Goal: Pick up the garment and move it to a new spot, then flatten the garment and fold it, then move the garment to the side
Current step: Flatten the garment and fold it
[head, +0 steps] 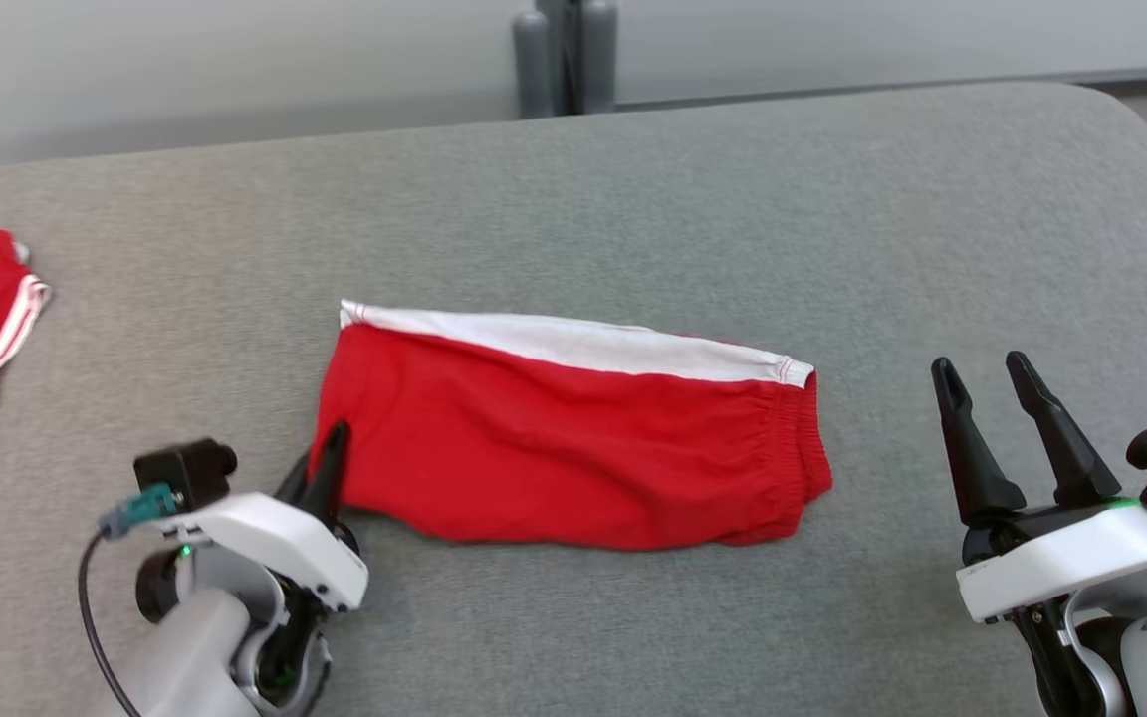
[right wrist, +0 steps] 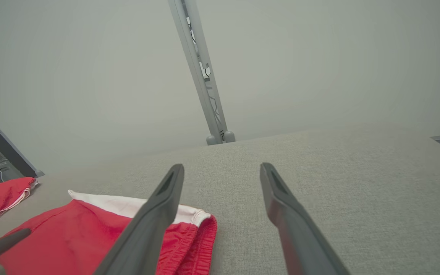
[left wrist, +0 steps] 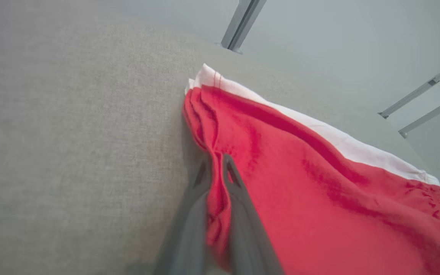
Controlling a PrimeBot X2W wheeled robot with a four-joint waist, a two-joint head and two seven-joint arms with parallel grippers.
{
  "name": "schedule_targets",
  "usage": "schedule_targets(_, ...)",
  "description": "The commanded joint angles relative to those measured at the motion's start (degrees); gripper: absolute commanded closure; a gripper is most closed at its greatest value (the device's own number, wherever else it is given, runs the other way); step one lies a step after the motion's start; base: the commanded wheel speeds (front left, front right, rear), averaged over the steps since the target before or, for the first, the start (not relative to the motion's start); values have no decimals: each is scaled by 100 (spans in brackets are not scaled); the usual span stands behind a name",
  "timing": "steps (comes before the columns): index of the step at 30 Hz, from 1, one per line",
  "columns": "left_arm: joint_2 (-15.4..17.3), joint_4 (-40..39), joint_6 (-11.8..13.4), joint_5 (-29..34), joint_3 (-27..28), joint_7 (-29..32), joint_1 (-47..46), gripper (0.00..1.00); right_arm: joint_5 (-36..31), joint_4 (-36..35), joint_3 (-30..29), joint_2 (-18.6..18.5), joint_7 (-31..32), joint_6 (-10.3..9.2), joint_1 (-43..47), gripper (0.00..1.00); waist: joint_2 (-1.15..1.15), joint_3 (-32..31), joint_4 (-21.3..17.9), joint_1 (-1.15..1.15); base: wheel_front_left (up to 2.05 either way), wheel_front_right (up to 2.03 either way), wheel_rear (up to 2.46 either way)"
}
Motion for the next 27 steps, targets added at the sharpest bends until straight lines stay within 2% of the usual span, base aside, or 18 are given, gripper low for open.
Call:
schedule_targets(1, -10, -119, 81, -20, 33, -60, 167, 100, -51, -14, -28, -40, 40, 1, 57, 0, 0, -159, 196, 0, 0, 0, 0)
schedule_targets(11, -188, -968, 542, 40, 162, -260, 1145, 100, -222, 14, -44, -36, 223, 1, 239, 0, 0, -452, 568, 0, 0, 0, 0)
schedule_targets(13, -214, -1034, 671, 163, 151, -277, 1307, 100, -254, 13, -6, -19, 279, 1, 242, 0, 0, -514, 592, 0, 0, 0, 0)
schedule_targets(19, -183, -954, 807, 408, 142, -298, 1354, 100, -276, 37, 48, -11, 324, 1, 244, 0, 0, -560, 555, 0, 0, 0, 0)
schedule_targets(22, -138, -981, 891, 647, 170, -300, 1343, 51, -323, 51, 43, -10, 336, 1, 242, 0, 0, -566, 522, 0, 0, 0, 0)
schedule_targets(23, -104, -1021, 928, 757, 208, -302, 1316, 0, -341, 54, 34, -5, 333, 1, 242, 0, 0, -564, 514, 0, 0, 0, 0)
schedule_targets(27, -45, -1316, 1097, 1288, 466, -304, 1352, 0, -372, 67, -6, 12, 305, 1, 267, 0, 0, -561, 495, 0, 0, 0, 0)
